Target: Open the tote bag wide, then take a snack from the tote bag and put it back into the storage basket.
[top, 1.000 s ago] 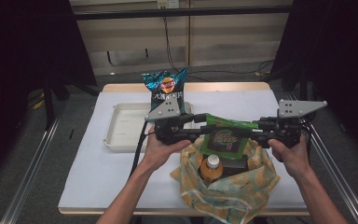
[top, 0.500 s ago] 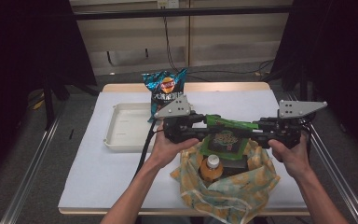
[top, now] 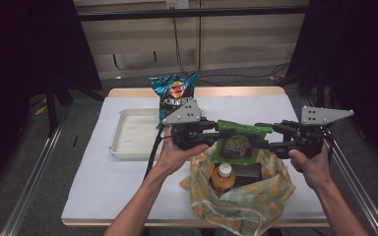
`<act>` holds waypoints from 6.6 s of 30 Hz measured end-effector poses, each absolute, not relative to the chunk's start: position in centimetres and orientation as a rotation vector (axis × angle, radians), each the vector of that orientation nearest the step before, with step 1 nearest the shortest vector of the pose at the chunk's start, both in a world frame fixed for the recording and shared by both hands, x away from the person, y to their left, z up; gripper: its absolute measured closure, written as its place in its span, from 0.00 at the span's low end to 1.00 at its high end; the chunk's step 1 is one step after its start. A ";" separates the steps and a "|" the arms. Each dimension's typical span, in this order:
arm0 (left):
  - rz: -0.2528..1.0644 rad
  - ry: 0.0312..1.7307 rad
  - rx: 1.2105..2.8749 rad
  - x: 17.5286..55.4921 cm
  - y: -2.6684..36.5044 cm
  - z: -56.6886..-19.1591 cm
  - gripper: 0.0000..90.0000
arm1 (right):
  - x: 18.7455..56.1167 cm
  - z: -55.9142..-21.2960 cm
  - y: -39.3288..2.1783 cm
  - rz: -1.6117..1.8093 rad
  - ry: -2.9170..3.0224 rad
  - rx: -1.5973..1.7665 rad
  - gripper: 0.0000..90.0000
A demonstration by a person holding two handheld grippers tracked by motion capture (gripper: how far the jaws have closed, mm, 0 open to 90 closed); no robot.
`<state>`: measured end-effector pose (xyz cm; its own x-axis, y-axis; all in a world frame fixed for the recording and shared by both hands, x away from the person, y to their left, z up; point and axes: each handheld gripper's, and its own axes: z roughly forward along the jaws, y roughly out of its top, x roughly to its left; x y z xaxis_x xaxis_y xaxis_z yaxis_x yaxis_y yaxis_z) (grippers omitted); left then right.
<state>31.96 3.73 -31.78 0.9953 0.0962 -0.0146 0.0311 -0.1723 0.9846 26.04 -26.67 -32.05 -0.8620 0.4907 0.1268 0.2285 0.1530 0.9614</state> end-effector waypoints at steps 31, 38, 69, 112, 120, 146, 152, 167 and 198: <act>0.113 0.205 1.676 32.8 9.9 -28.8 0.83 | 19.3 -38.8 -29.0 1.641 2.125 0.913 0.00; 0.142 0.256 1.667 33.1 12.5 -29.3 0.83 | 17.9 -40.0 -29.9 1.594 2.091 0.999 0.03; 0.216 0.524 1.681 35.6 24.4 -33.5 0.83 | 16.4 -42.0 -31.0 1.541 2.014 1.054 0.05; 0.315 0.688 1.776 43.4 29.4 -37.2 0.83 | 16.7 -42.5 -31.5 1.551 2.026 1.075 0.05; 0.306 0.742 1.750 45.5 29.6 -38.1 0.83 | 16.8 -42.6 -31.4 1.549 2.039 1.073 0.05; 0.315 0.868 1.792 48.9 28.8 -42.4 0.82 | 16.8 -42.7 -31.4 1.551 2.061 1.062 0.05; 0.356 0.903 1.799 49.2 28.5 -43.0 0.80 | 16.8 -42.7 -31.5 1.552 2.061 1.060 0.05; 0.417 0.926 1.821 50.2 28.0 -44.2 0.74 | 16.9 -42.7 -31.5 1.551 2.066 1.060 0.05; 0.345 1.146 1.791 50.3 29.3 -45.2 0.28 | 16.9 -42.7 -31.3 1.563 2.083 1.048 0.05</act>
<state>50.26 29.31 -45.19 0.5211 0.8198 -0.2376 0.5523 -0.1117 0.8262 16.86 -31.30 -42.72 -0.6734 0.7217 0.1605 0.3559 0.1261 0.9260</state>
